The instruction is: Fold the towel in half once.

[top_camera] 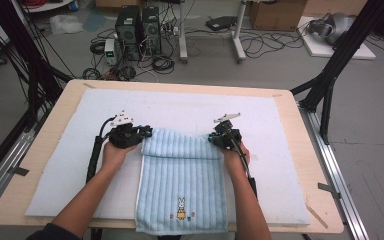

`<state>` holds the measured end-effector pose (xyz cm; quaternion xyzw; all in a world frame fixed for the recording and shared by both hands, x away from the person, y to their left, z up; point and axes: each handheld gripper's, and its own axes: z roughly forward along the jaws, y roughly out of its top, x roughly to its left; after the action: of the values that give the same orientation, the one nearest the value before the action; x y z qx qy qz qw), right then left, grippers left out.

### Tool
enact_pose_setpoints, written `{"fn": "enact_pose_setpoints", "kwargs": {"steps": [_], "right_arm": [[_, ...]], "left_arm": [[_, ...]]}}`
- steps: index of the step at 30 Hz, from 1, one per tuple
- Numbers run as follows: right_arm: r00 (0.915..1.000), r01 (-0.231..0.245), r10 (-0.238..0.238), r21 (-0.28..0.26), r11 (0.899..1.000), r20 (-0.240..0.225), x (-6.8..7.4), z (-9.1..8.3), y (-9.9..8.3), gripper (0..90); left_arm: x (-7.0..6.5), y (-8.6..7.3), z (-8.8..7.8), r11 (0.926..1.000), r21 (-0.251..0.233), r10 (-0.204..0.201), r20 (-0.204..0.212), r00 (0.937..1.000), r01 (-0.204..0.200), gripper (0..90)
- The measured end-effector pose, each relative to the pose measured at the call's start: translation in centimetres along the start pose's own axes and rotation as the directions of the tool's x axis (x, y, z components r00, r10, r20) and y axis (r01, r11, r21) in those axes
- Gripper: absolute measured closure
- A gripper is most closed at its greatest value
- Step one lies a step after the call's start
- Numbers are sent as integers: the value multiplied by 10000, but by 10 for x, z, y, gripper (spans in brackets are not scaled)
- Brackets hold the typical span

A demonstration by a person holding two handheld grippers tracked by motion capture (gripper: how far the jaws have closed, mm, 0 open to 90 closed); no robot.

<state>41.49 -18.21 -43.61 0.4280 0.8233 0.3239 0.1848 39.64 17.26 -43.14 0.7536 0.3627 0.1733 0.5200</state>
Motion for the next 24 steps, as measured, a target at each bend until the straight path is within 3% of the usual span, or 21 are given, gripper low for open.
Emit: {"fn": "enact_pose_setpoints", "kwargs": {"steps": [8, 16, 24], "right_arm": [[9995, 110, -77, -1136, 9935, 294, -4, -20, 2, 823], [9997, 210, -226, -2094, 9776, -52, 2, -54, -4, 824], [9978, 327, -459, -2471, 9684, -476, 17, -83, -30, 822]], "left_arm": [[-2, 4, -6, 9993, -358, -98, 352, 9993, 111, 829], [-13, 12, -28, 9970, -774, 130, 883, 9960, -61, 830], [-37, -9, -51, 9974, -725, 79, 1529, 9882, 32, 830]]}}
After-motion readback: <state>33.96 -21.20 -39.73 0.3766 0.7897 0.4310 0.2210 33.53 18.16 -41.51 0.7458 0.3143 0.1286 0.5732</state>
